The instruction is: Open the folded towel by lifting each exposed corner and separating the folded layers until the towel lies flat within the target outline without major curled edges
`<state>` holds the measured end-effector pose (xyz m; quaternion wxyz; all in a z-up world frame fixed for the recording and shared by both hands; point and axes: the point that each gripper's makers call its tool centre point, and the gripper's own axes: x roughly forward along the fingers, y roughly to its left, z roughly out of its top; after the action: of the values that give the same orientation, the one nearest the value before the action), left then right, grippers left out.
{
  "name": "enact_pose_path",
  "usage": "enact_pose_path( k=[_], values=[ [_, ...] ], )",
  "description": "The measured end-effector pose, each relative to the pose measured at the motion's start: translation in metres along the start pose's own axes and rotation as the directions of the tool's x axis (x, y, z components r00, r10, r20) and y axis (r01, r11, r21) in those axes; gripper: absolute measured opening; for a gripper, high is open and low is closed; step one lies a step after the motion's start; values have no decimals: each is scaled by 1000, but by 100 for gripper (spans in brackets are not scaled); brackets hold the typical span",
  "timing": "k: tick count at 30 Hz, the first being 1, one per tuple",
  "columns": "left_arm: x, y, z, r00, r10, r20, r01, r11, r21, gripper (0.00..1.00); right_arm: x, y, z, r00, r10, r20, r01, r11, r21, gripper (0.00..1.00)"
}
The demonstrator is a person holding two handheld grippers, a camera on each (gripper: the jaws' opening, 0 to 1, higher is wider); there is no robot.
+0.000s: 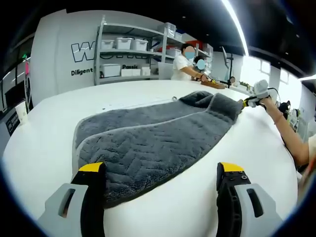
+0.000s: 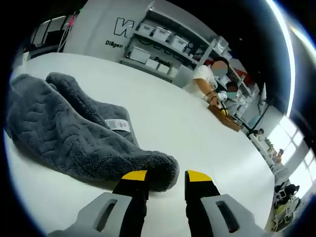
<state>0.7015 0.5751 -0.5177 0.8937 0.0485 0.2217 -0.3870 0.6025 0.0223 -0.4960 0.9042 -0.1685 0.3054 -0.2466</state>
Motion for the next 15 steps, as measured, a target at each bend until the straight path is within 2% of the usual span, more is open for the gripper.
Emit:
enact_pose_path(
  k=[4,5,7,10,13,15],
  values=[
    [-2,1,2,1000,1,7,-1,1000,-7,92,-13,-7,15,999,-17,36,17,1000,14,57],
    [-3,1,3,1000,0,10,0,1000,-9,92,-16,-4,20,998,4,56,-5,1000,16,65],
    [-4,2,4,1000,1,14,0,1000,-12,92,-20,11,30,991,88,100,-96,993,71,76],
    [-6,4,6,1000,9,22,-9,1000,-14,92,-29,30,49,966,188,179,-205,976,76,85],
    [-8,8,7,1000,18,26,-18,1000,-19,92,-33,44,56,953,239,186,-251,967,41,93],
    [-9,10,6,999,29,25,-28,999,-24,92,-36,62,63,930,307,201,-317,948,20,100]
  ],
)
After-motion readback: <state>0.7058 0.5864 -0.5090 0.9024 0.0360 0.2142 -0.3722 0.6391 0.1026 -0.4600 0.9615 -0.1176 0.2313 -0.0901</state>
